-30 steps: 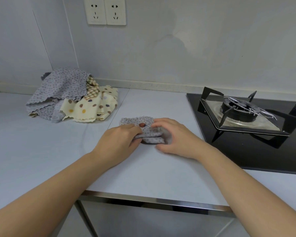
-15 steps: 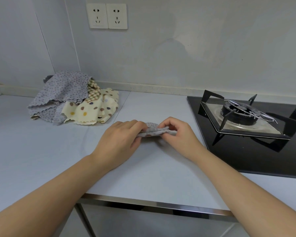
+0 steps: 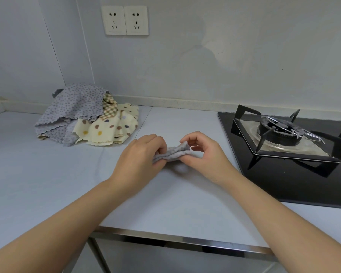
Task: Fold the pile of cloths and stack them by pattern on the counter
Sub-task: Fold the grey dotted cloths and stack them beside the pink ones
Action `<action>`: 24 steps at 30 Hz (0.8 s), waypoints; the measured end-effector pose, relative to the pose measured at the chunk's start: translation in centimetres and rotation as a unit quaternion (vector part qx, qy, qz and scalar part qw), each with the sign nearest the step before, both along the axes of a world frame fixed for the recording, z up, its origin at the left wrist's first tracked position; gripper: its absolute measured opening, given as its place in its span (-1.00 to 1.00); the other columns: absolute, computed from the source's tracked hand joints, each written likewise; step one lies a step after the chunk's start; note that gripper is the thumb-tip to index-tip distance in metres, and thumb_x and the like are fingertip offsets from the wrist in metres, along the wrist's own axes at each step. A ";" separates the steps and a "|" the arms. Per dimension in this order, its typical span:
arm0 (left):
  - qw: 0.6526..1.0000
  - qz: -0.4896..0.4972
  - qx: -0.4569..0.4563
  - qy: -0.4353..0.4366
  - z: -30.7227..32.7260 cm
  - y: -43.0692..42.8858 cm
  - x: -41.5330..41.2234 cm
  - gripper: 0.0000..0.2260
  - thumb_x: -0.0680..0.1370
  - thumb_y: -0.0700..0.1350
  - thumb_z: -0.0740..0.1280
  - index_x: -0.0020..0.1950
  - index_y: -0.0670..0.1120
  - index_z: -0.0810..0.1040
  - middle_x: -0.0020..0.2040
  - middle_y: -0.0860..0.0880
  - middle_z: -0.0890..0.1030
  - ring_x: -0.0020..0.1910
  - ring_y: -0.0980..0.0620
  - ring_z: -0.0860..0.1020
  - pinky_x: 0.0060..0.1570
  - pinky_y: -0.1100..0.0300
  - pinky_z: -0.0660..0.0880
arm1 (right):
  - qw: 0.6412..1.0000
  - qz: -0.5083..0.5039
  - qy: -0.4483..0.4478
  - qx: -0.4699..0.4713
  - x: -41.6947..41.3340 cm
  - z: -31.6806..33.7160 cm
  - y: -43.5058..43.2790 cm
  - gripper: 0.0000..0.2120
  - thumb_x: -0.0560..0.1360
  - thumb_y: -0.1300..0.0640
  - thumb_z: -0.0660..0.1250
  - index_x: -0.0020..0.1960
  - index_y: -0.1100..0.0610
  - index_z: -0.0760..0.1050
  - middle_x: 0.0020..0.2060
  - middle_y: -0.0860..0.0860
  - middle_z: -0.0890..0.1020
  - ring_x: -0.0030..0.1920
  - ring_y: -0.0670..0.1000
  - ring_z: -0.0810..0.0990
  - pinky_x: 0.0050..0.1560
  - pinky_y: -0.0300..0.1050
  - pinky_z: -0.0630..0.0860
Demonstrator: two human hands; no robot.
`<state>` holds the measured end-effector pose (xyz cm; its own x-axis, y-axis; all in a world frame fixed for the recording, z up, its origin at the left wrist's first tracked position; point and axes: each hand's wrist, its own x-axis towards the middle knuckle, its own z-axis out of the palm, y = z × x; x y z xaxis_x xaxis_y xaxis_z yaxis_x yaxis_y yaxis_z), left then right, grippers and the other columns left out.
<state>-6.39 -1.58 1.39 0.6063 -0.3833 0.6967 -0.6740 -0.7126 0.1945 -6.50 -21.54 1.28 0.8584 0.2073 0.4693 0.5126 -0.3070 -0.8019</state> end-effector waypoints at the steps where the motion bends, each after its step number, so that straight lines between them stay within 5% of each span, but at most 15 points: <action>1: 1.000 -0.004 -0.008 0.006 0.1 0.0 0.0 -0.83 0.34 -0.19 0.39 -0.23 -0.05 0.40 -0.29 0.07 0.43 -0.32 0.02 0.36 -0.36 0.21 0.26 | 1.000 0.006 0.000 0.000 0.0 0.0 0.0 -0.85 0.40 0.22 0.43 -0.07 0.05 0.55 -0.15 -0.13 0.63 -0.05 0.00 0.58 0.13 -0.03 0.49; 5: 0.999 -0.018 -0.021 0.028 0.2 -0.3 -0.3 -0.80 0.41 0.02 0.36 -0.22 -0.03 0.37 -0.31 0.10 0.41 -0.36 0.03 0.37 -0.35 0.33 0.17 | 1.000 0.011 -0.004 0.008 0.1 0.1 0.0 -0.91 0.40 0.11 0.41 -0.13 0.10 0.54 -0.14 -0.04 0.65 -0.04 0.07 0.61 0.13 0.10 0.52; 8: 0.998 -0.025 -0.029 0.040 0.4 -0.5 -0.7 -0.79 0.43 0.12 0.34 -0.14 0.00 0.47 -0.31 0.12 0.47 -0.32 0.08 0.43 -0.33 0.29 0.29 | 0.999 0.033 -0.006 0.026 0.1 0.1 0.0 -0.91 0.40 0.19 0.38 -0.16 0.07 0.48 -0.13 -0.04 0.66 -0.04 0.02 0.62 0.12 0.03 0.52; 16: 0.990 -0.058 -0.112 0.070 0.7 -0.9 -0.8 -0.82 0.45 -0.11 0.42 -0.18 0.01 0.40 -0.27 0.11 0.48 -0.26 0.07 0.44 -0.26 0.12 0.41 | 0.997 0.062 0.012 0.050 0.1 0.3 0.0 -0.81 0.42 0.20 0.38 0.00 -0.02 0.56 -0.09 -0.12 0.66 -0.02 -0.07 0.63 0.07 -0.21 0.51; 19: 0.990 -0.052 -0.105 0.083 0.7 -0.8 -0.9 -0.81 0.45 -0.09 0.45 -0.08 0.07 0.44 -0.32 0.11 0.44 -0.28 0.05 0.44 -0.30 0.07 0.44 | 0.996 0.062 0.027 0.059 0.1 0.2 0.1 -0.89 0.44 0.18 0.34 -0.10 -0.01 0.58 -0.19 -0.16 0.65 -0.12 -0.12 0.60 -0.04 -0.28 0.46; 24: 0.994 -0.069 -0.068 0.053 1.0 -0.8 -0.9 -0.84 0.43 -0.10 0.37 -0.22 0.01 0.38 -0.27 0.11 0.43 -0.29 0.06 0.44 -0.32 0.08 0.43 | 0.994 0.065 0.026 0.085 0.4 0.1 -0.1 -0.79 0.43 0.35 0.32 -0.17 0.04 0.54 -0.18 -0.09 0.64 -0.11 -0.09 0.59 -0.02 -0.25 0.49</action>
<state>-7.30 -2.35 2.41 0.6272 -0.3750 0.6827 -0.7341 -0.5773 0.3574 -6.11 -21.68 1.37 0.8534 0.2390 0.4632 0.4960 -0.0997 -0.8626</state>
